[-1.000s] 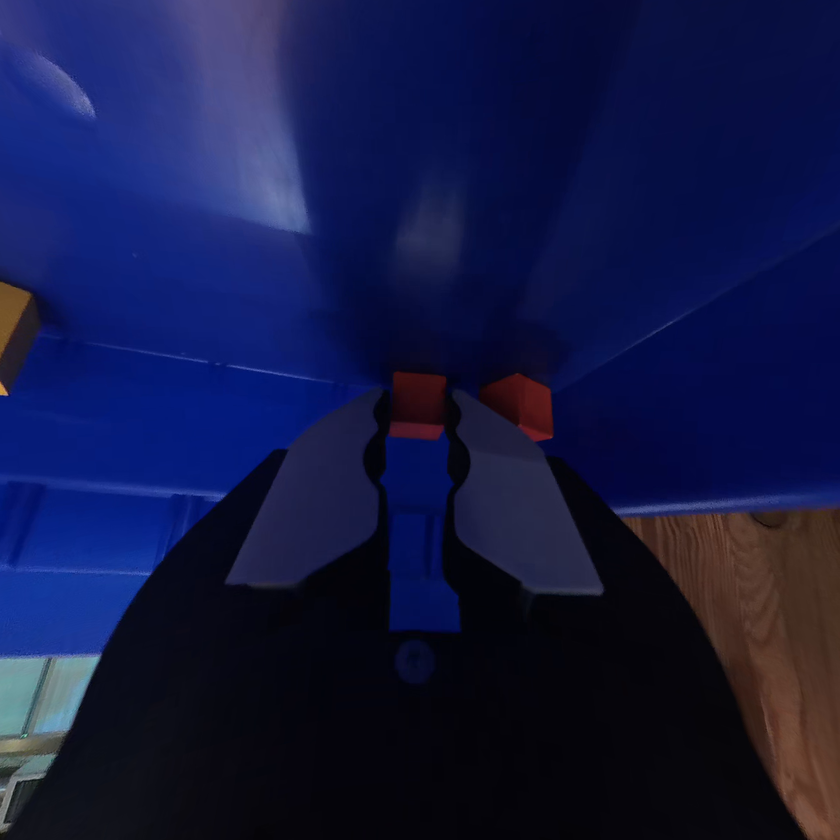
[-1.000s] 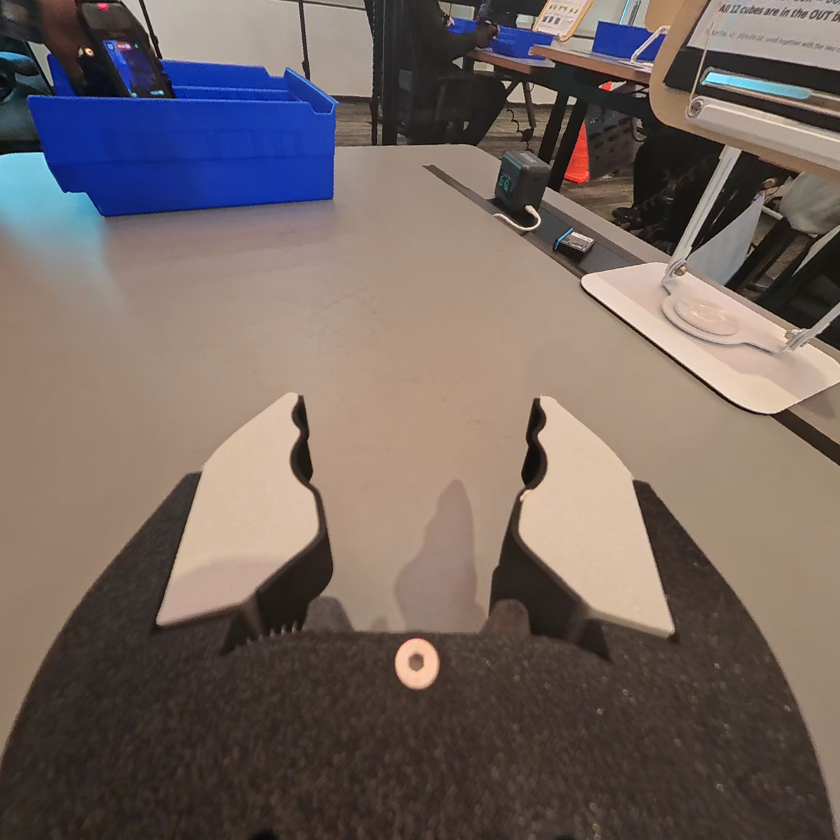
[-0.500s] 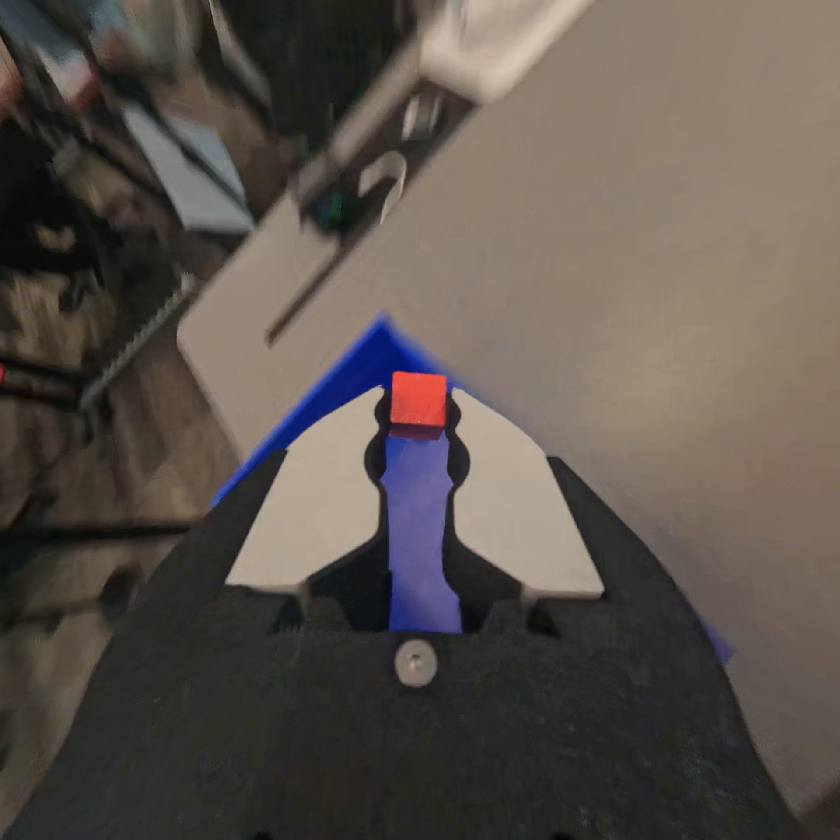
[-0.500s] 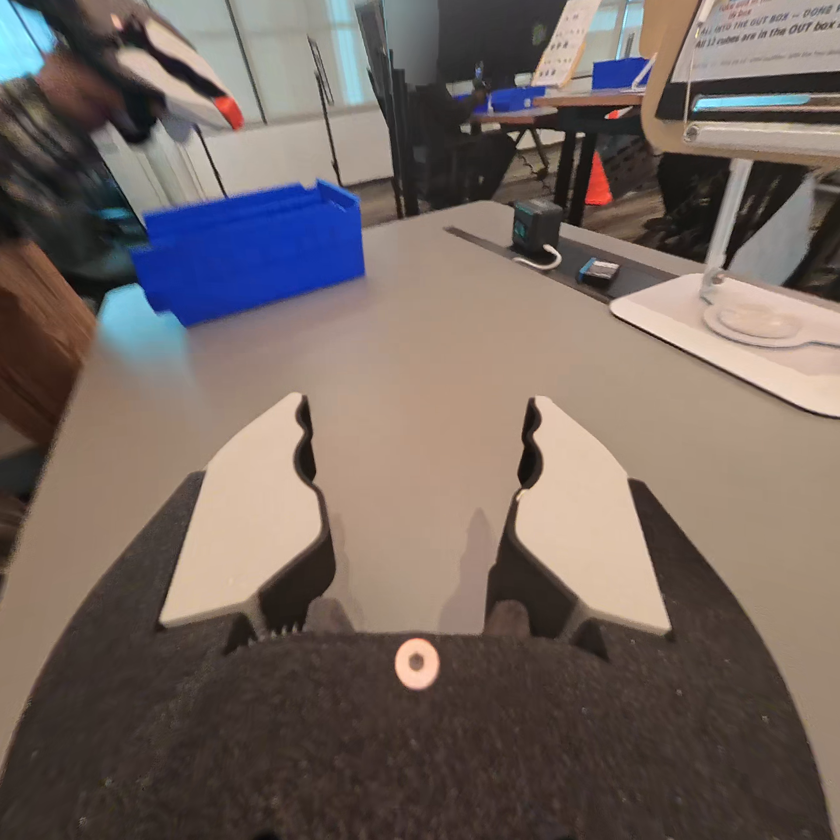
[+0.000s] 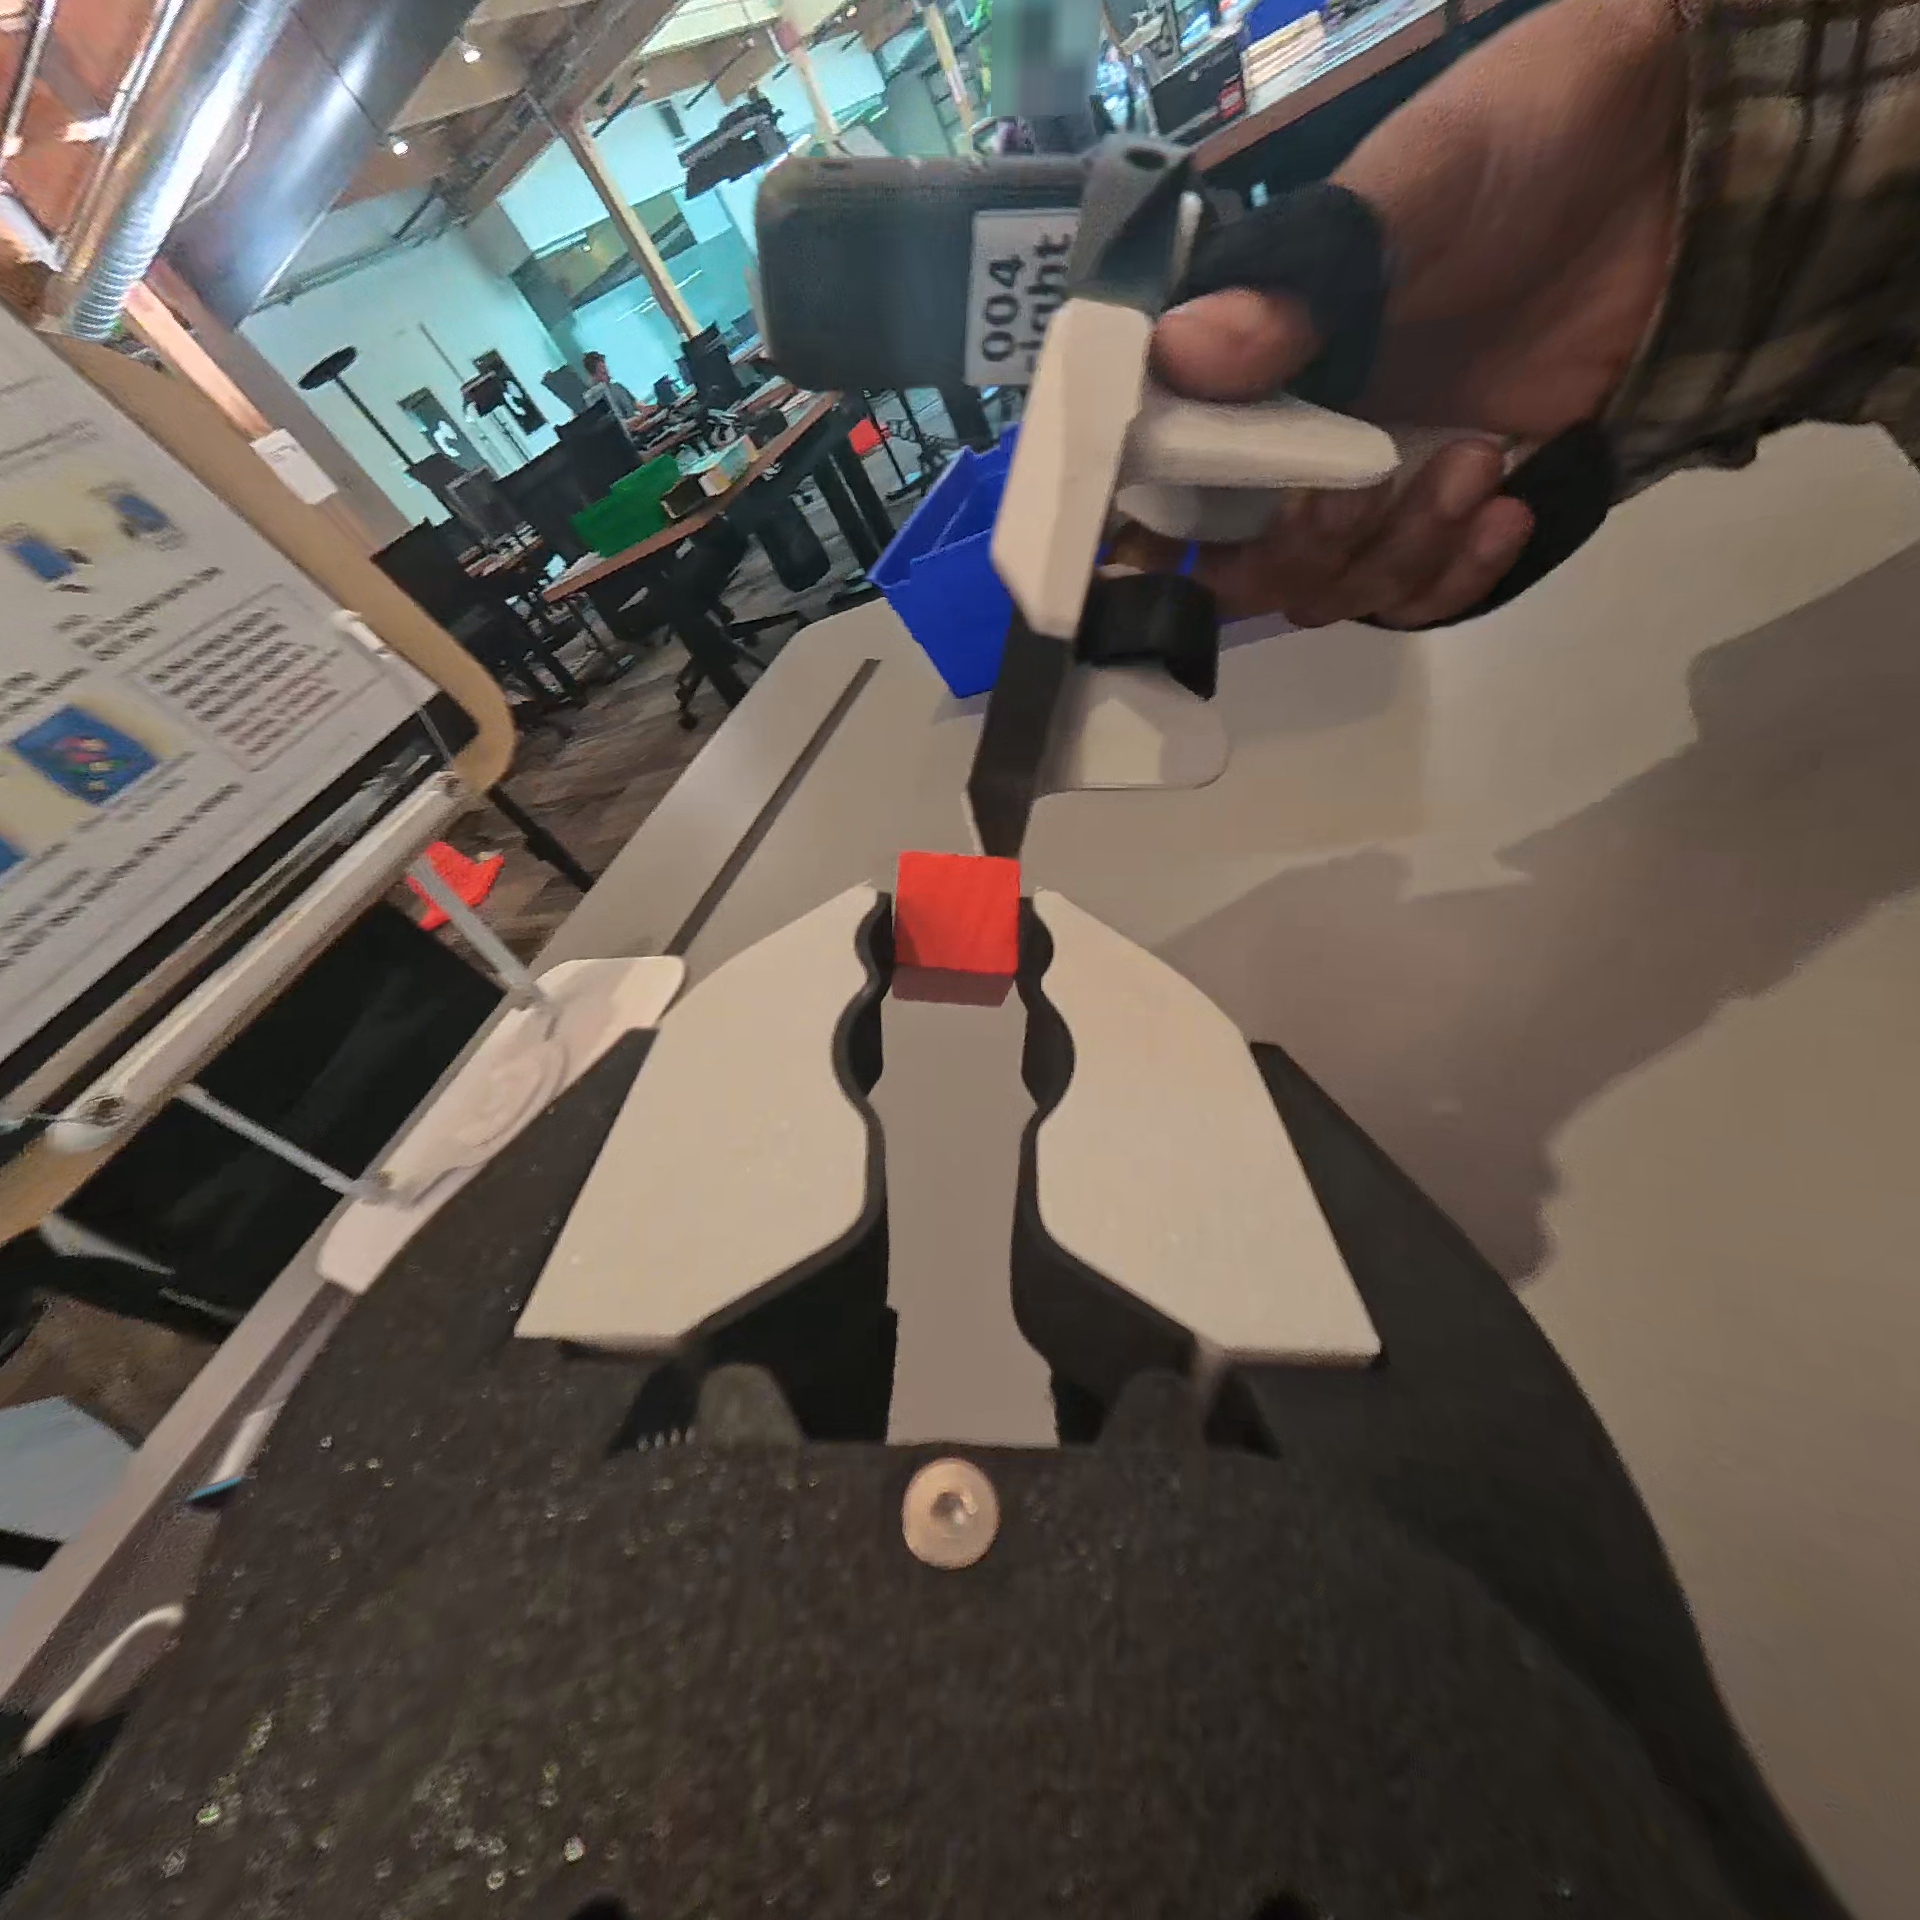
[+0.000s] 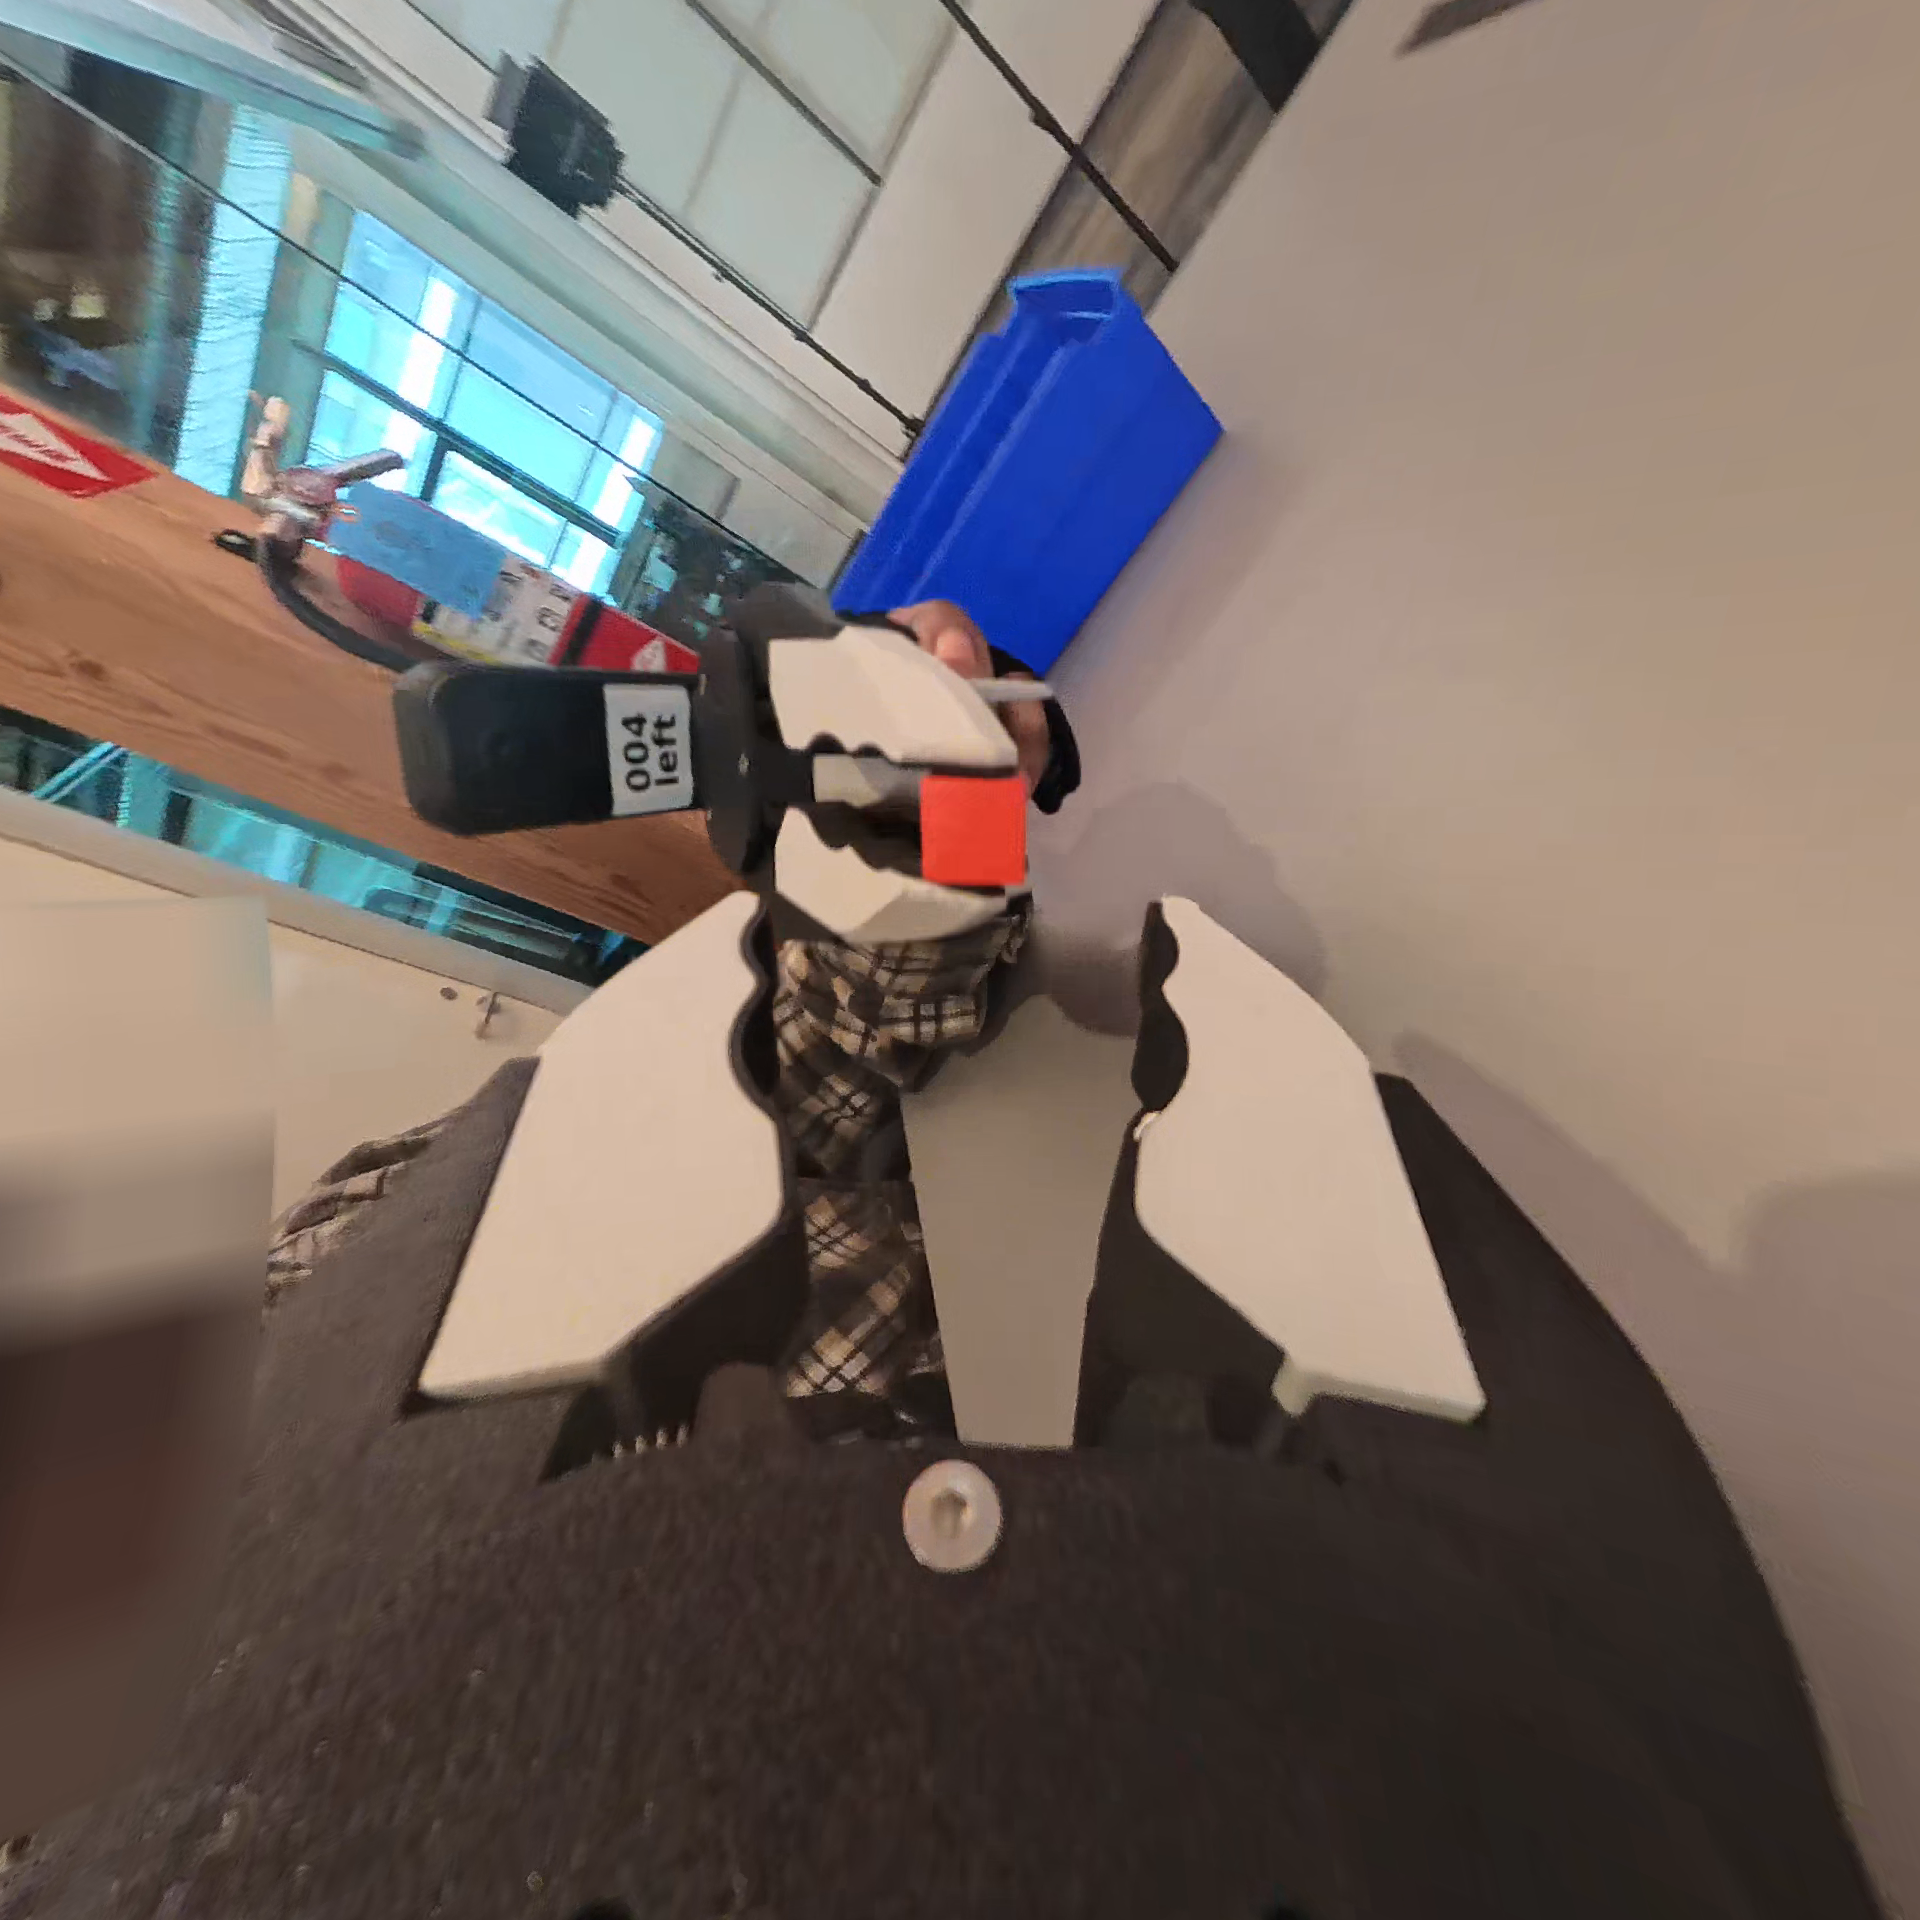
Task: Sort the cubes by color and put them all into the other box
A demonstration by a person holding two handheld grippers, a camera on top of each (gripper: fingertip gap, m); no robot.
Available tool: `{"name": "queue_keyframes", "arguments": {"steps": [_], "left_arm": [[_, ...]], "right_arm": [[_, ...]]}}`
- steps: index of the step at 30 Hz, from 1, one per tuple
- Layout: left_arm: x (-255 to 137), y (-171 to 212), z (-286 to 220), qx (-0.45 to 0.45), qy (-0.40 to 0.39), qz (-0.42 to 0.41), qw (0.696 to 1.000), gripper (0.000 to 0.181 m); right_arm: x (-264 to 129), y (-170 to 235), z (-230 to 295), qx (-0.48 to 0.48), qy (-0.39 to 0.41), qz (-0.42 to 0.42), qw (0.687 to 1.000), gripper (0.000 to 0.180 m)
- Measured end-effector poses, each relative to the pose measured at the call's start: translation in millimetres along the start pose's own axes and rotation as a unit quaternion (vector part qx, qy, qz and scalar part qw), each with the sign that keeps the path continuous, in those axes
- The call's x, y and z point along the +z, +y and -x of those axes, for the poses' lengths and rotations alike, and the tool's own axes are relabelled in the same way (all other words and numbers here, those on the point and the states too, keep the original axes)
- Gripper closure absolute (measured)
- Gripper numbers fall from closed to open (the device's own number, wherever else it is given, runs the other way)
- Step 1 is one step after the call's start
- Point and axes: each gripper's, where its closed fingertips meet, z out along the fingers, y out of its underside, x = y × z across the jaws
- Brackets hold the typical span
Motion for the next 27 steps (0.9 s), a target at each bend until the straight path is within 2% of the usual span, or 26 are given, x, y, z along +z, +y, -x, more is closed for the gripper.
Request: {"name": "queue_keyframes", "arguments": {"steps": [4, 11, 13, 16, 18, 20, 22, 25, 27], "left_arm": [[6, 8, -12, 0.004, 0.012, 0.014, 1.000, 0.158], [0, 14, -13, 0.007, -0.003, 0.018, 1.000, 0.158], [-1, 11, -12, 0.004, -0.003, 0.012, 1.000, 0.159], [-2, 7, -12, -0.007, -0.004, -0.007, 1.000, 0.158], [-2, 4, -14, -0.028, 0.004, -0.019, 0.999, 0.147], [0, 3, -15, -0.056, 0.012, -0.022, 0.998, 0.123], [3, 6, -16, -0.076, 0.018, -0.018, 0.997, 0.105], [7, 10, -22, -0.073, 0.028, -0.008, 0.997, 0.099], [11, 12, -27, -0.062, 0.034, 0.001, 0.998, 0.099]], "right_arm": [[6, 4, -11, 0.009, 0.021, 0.013, 1.000, 0.117], [35, 14, -18, 0.030, -0.003, 0.044, 0.999, 0.128], [38, 15, -12, 0.033, -0.029, 0.049, 0.998, 0.157], [36, 11, -11, 0.020, -0.023, 0.042, 0.999, 0.158], [26, 4, -9, 0.007, -0.021, 0.025, 0.999, 0.158], [3, -8, -8, 0.006, -0.019, 0.002, 1.000, 0.158], [-38, -22, -17, -0.009, 0.026, -0.021, 0.999, 0.158], [-137, -48, -52, -0.063, 0.196, -0.049, 0.977, 0.158], [-221, -56, -83, -0.078, 0.335, -0.044, 0.938, 0.158]]}}
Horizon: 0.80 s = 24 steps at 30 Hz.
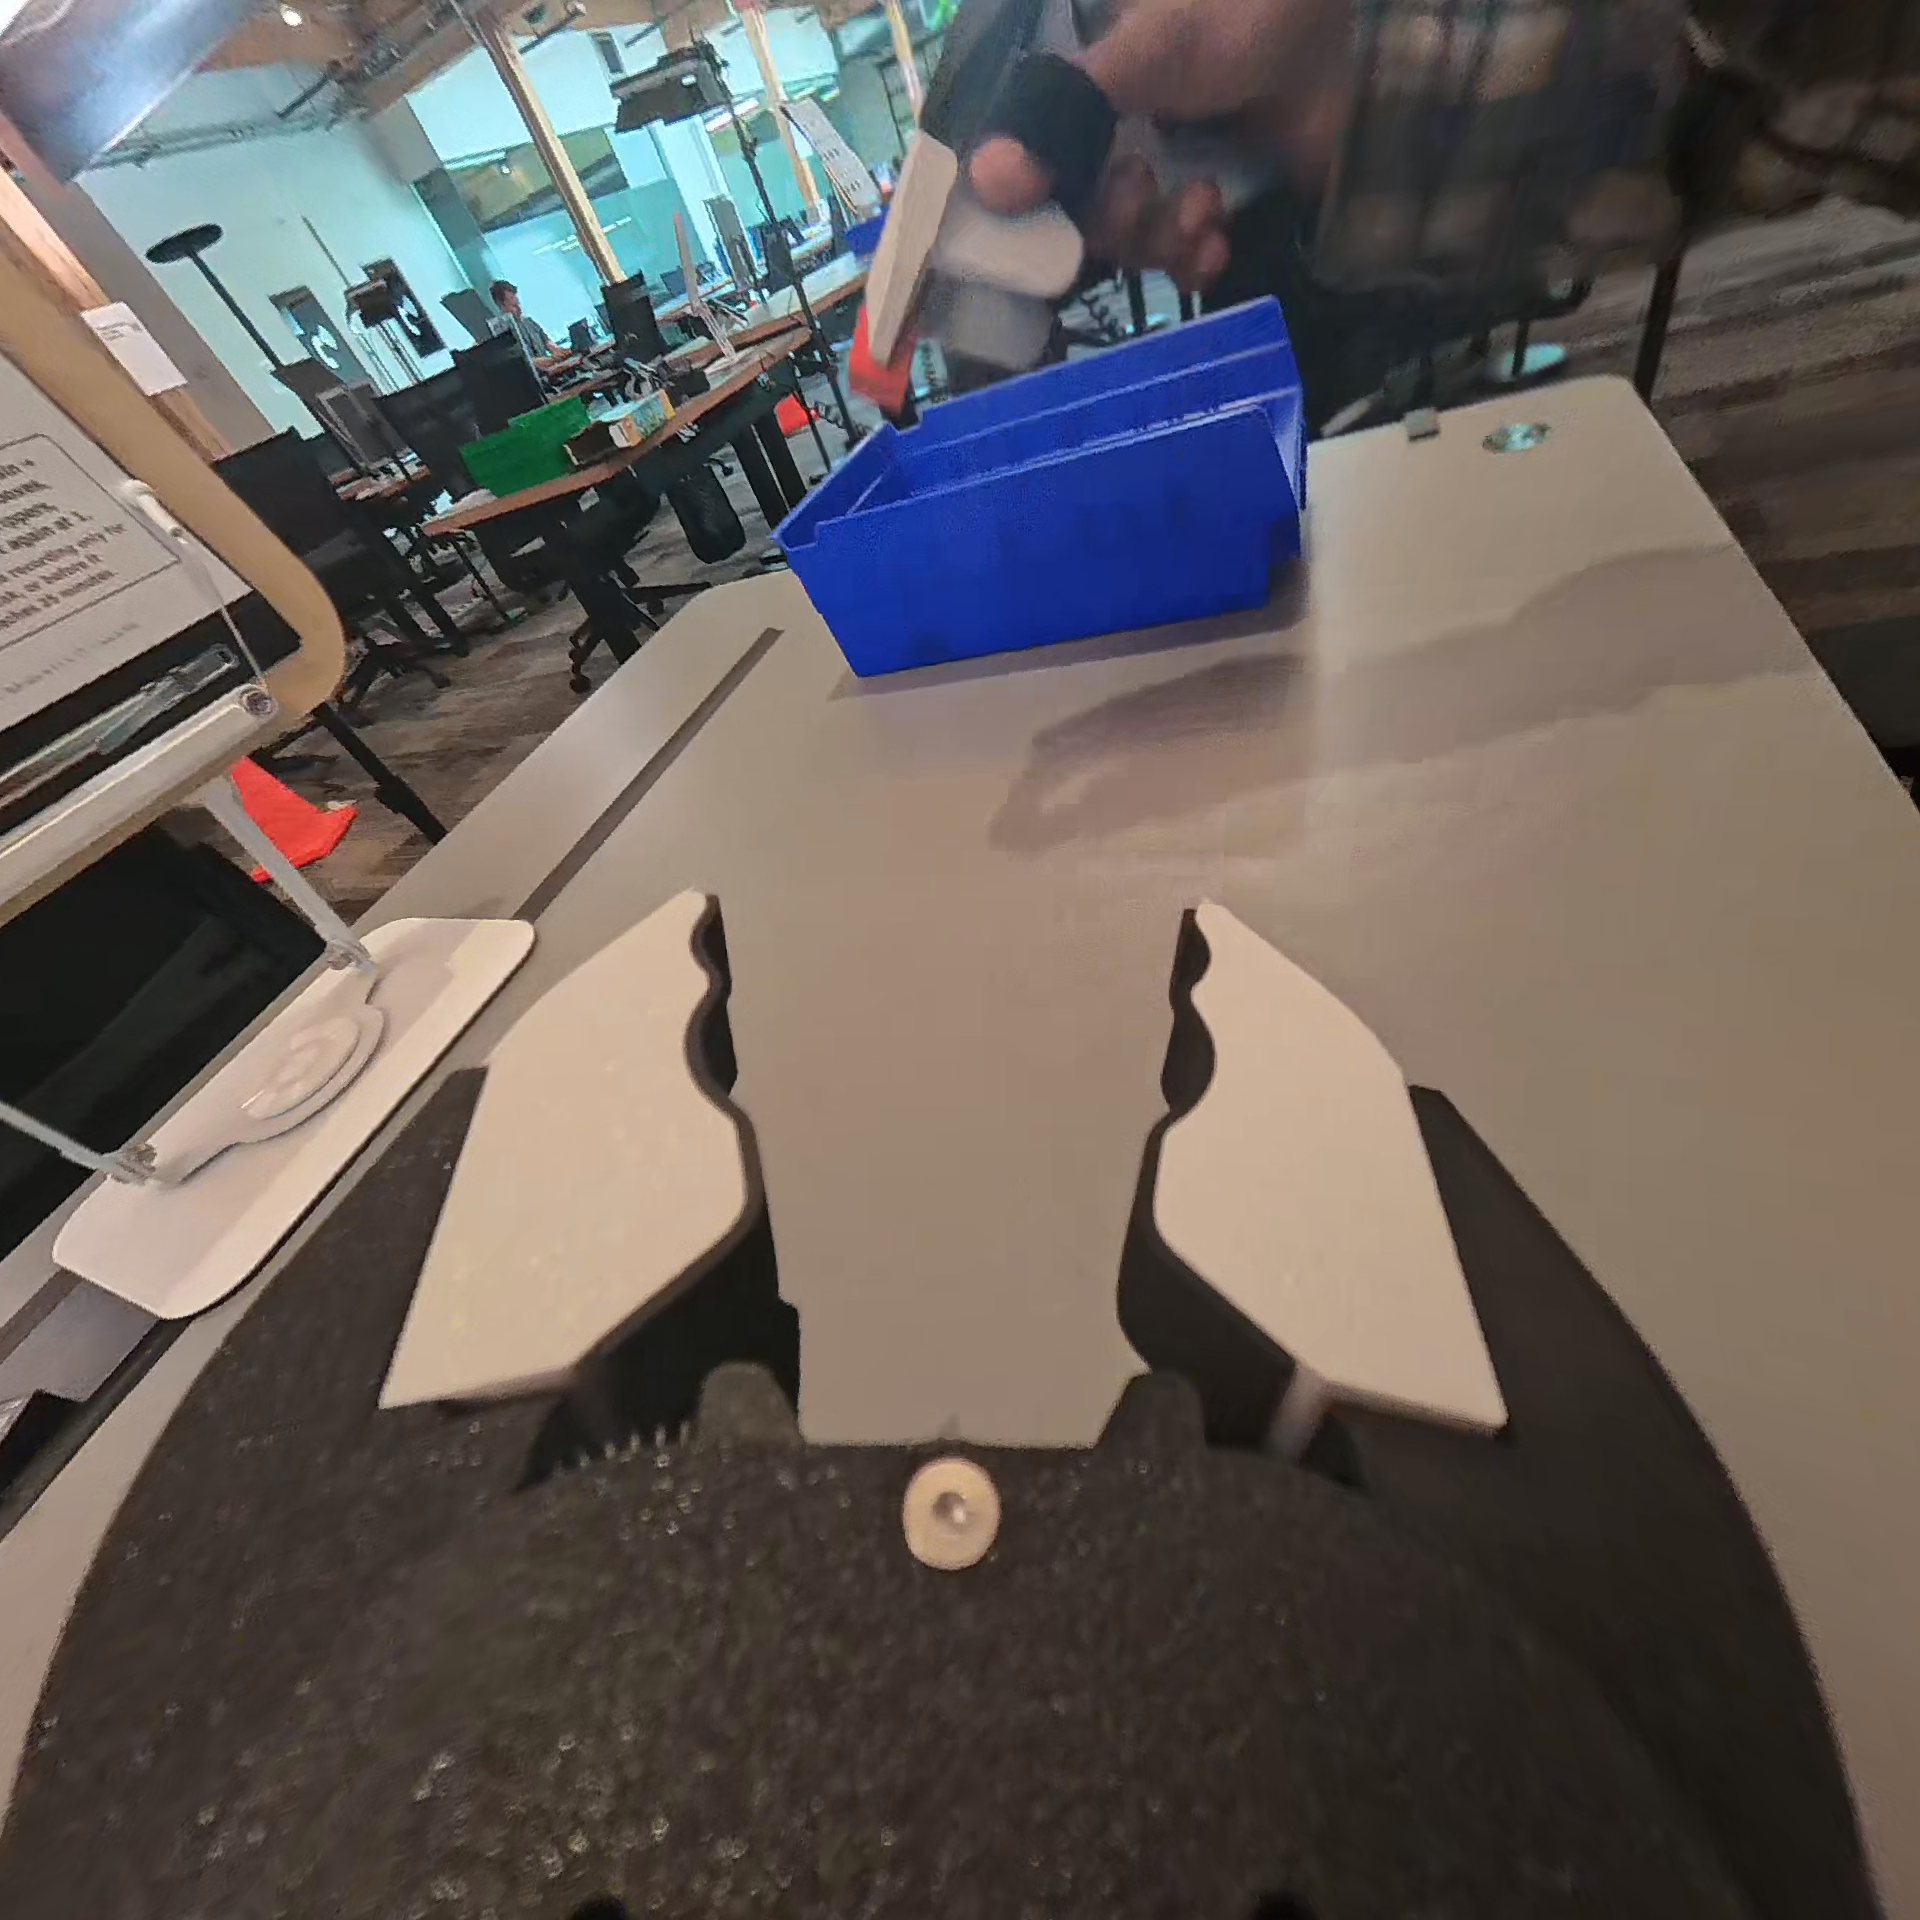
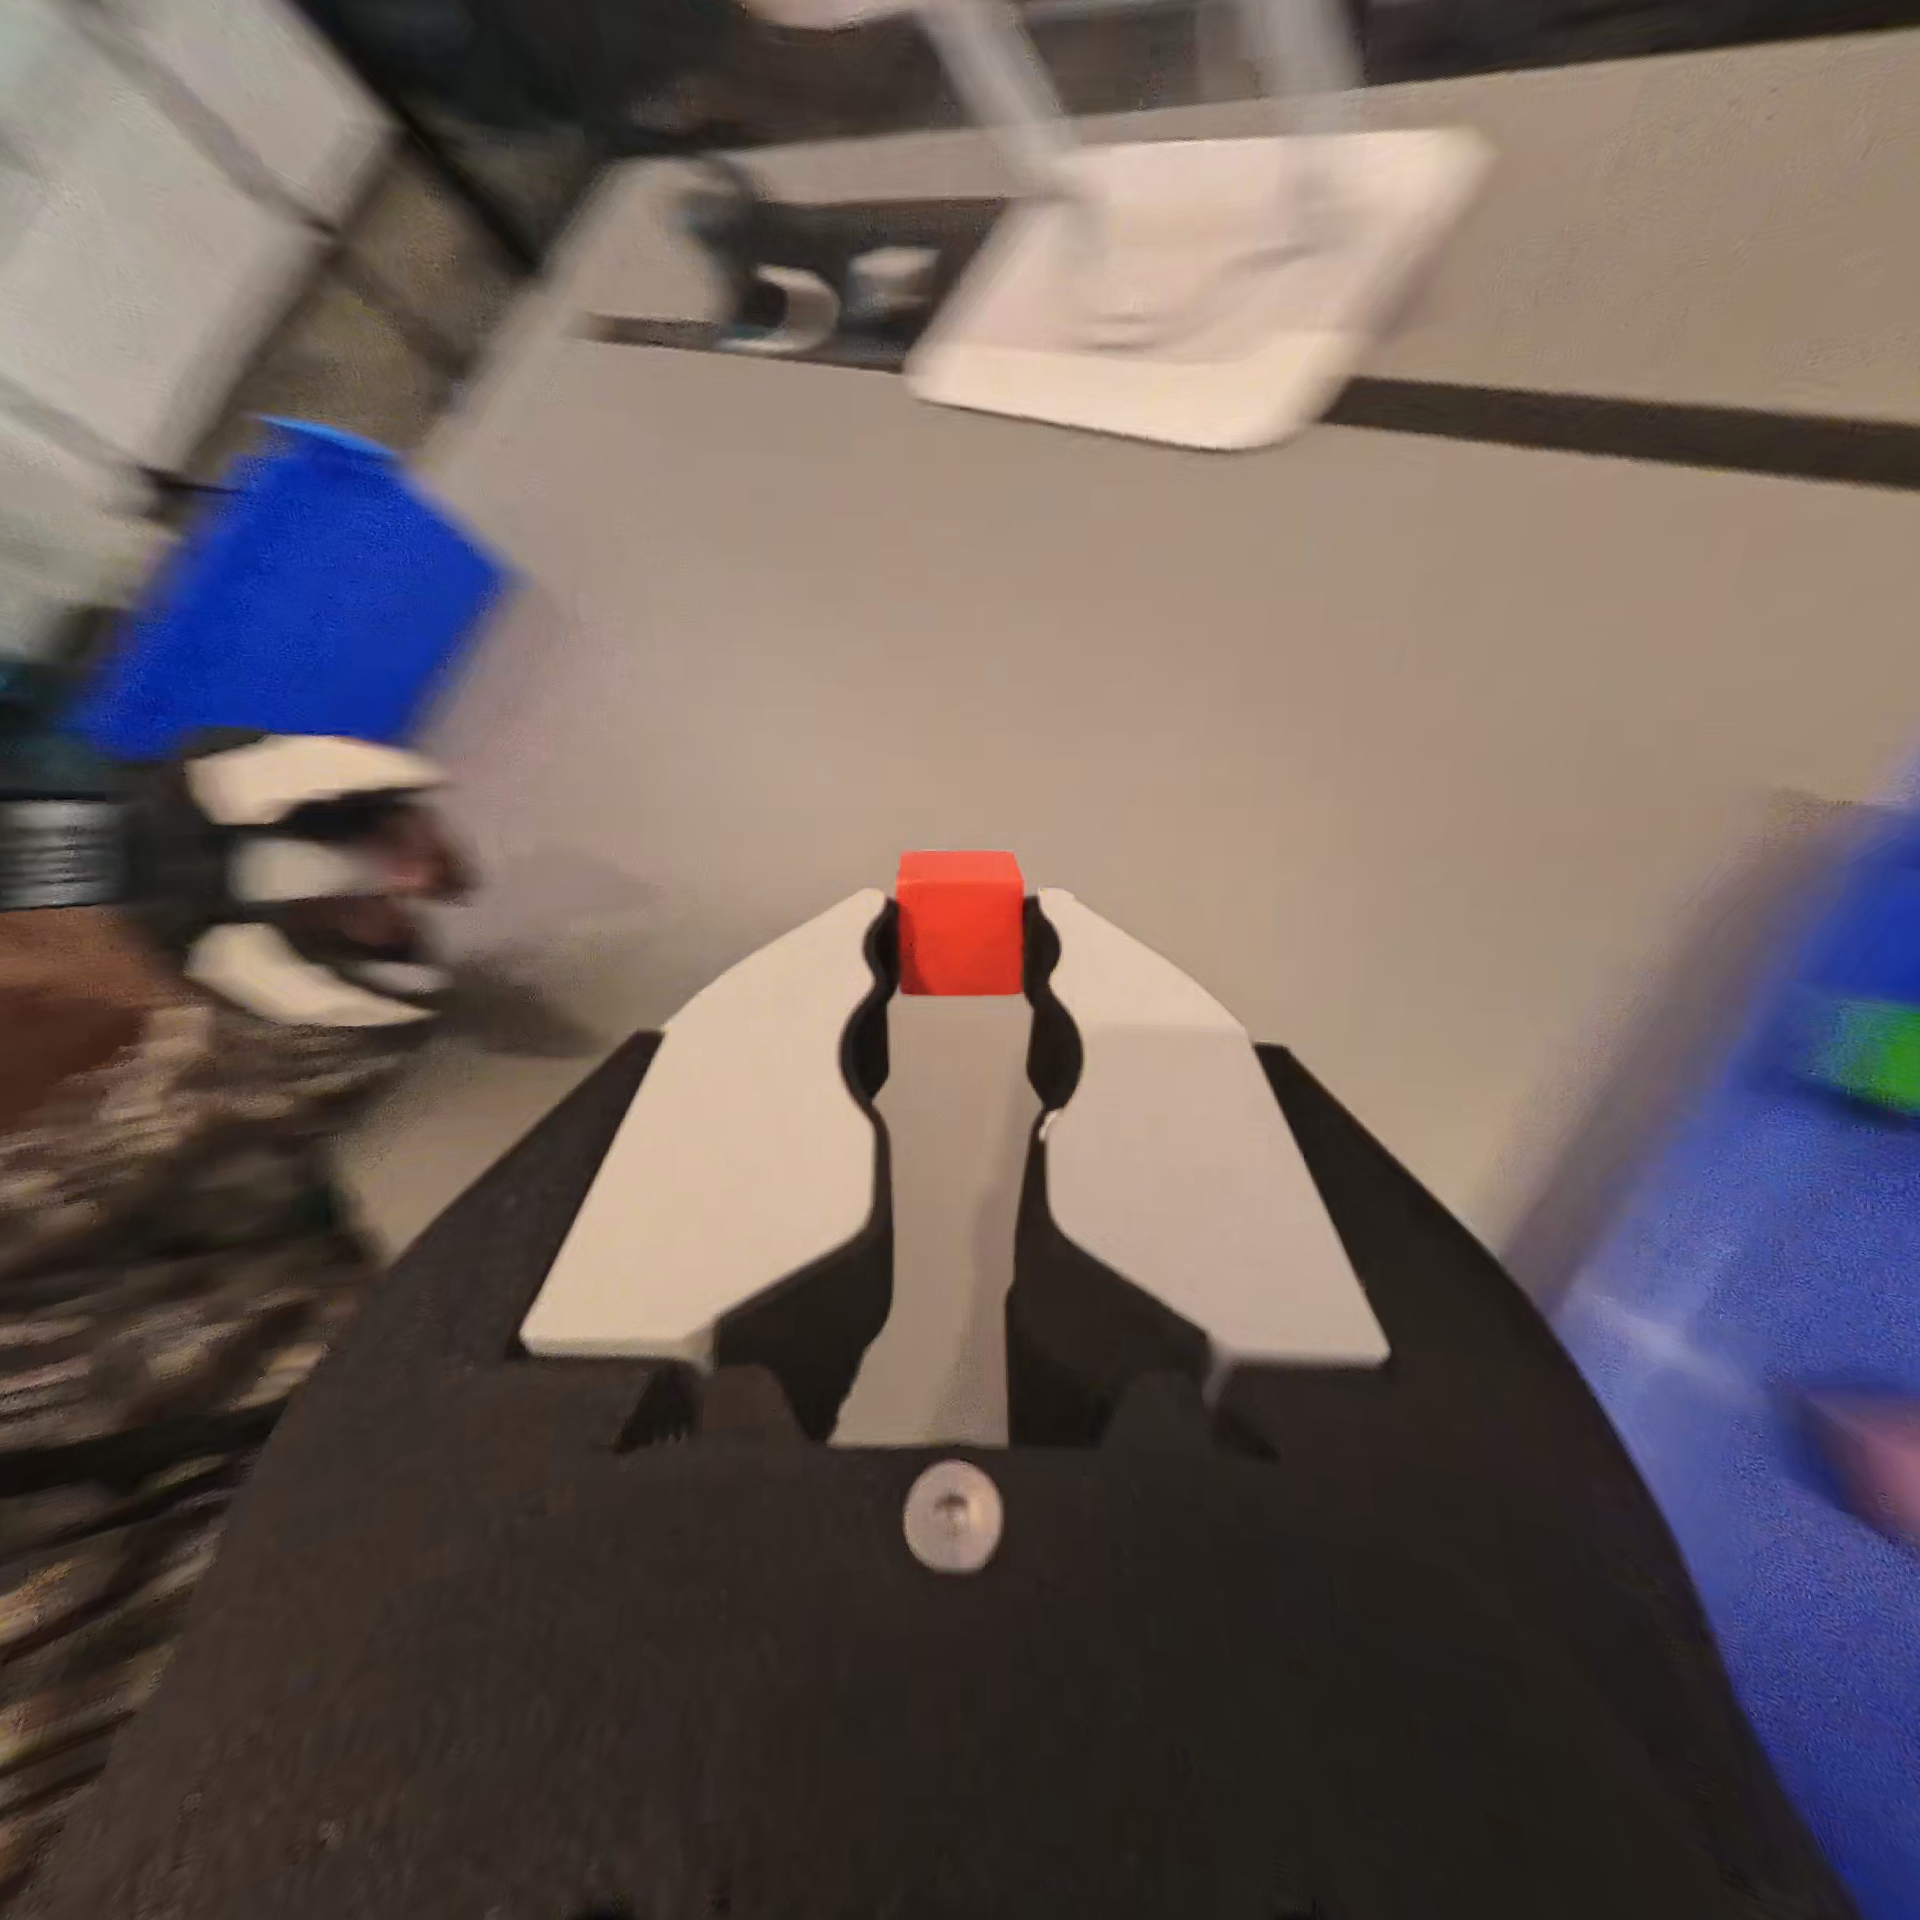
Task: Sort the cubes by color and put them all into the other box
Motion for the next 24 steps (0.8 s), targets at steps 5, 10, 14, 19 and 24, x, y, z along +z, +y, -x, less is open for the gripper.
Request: {"name": "queue_keyframes", "arguments": {"steps": [5, 10, 14, 19, 24], "left_arm": [[10, 14, -10, 0.039, 0.005, 0.040, 0.998, 0.106], [15, 18, -18, 0.046, 0.021, 0.043, 0.998, 0.112], [15, 19, -19, 0.054, 0.023, 0.045, 0.997, 0.117], [16, 21, -18, 0.057, 0.022, 0.049, 0.997, 0.119], [14, 21, -15, 0.051, 0.018, 0.045, 0.998, 0.119]], "right_arm": [[-95, 34, -170, 0.026, 0.270, 0.085, 0.959, 0.157], [-99, 66, -232, 0.071, 0.300, 0.127, 0.943, 0.157], [-67, 70, -252, 0.080, 0.287, 0.137, 0.945, 0.157], [-37, 70, -269, 0.088, 0.296, 0.138, 0.941, 0.145], [-64, 21, -244, 0.076, 0.287, 0.077, 0.952, 0.126]]}}
